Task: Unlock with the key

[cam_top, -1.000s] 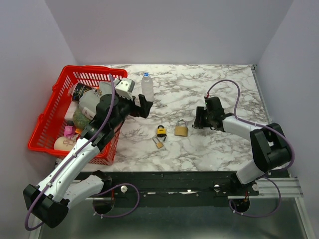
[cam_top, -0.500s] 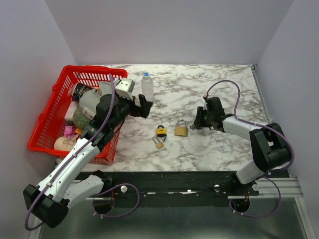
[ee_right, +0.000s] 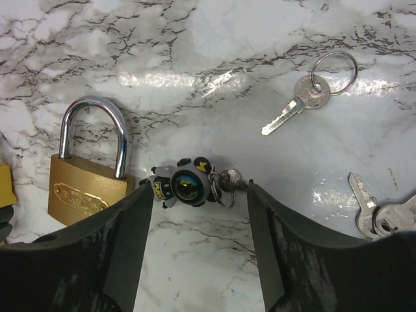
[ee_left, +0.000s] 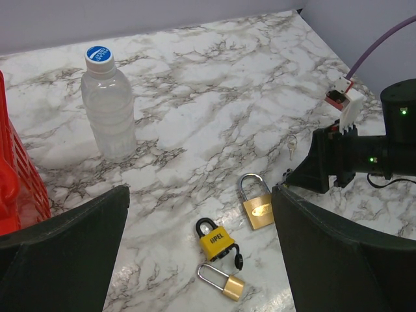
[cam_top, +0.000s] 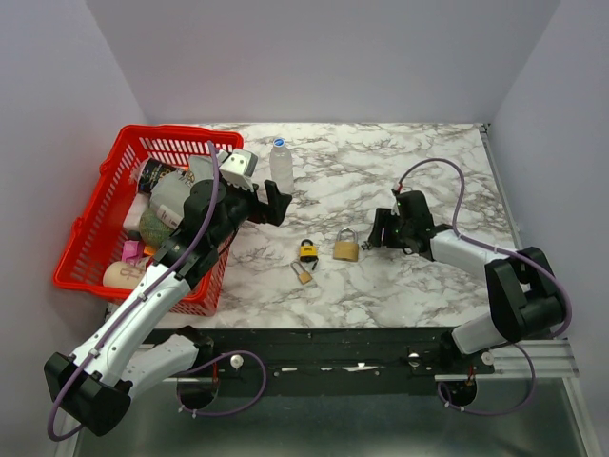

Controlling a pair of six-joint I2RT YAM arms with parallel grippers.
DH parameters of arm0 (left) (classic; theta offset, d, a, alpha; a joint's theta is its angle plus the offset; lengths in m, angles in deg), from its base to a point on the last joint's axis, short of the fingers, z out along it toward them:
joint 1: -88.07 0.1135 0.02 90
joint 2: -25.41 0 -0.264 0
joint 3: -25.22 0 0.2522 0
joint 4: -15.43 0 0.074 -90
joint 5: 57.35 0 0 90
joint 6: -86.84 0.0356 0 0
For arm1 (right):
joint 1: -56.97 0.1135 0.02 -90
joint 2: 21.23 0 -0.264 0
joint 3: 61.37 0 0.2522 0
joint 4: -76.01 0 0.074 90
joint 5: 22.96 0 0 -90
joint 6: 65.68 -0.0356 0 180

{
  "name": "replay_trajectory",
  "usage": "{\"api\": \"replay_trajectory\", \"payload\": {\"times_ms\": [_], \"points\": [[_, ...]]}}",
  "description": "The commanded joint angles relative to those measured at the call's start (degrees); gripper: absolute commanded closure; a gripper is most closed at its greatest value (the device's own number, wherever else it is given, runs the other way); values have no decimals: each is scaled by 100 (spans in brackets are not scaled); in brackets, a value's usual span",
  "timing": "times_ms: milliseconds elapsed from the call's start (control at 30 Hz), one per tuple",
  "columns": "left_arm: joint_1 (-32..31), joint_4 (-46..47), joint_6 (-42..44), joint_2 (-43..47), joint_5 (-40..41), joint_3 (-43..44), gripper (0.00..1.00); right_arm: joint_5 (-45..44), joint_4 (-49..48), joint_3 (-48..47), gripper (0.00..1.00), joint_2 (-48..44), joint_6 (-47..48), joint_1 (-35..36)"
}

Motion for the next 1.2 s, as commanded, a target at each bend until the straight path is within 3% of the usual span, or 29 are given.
{"api": "replay_trajectory", "payload": {"times_ms": [0,200,567,833,1167], "points": [[-26,87,-34,87,-20,-55,1,-209,268,65,31,-64,-115,16],[-26,87,-60,95,-28,-55,1,-657,181,338,31,-441,-581,16],[-26,105,-95,139,-55,-72,1,679,-900,575,30,6,-1460,16],[-26,105,-69,130,-29,-72,1,-58,-883,189,30,296,-1434,16],[-26,113,-69,122,-29,-81,1,-217,-971,-532,30,737,-1065,8]]}}
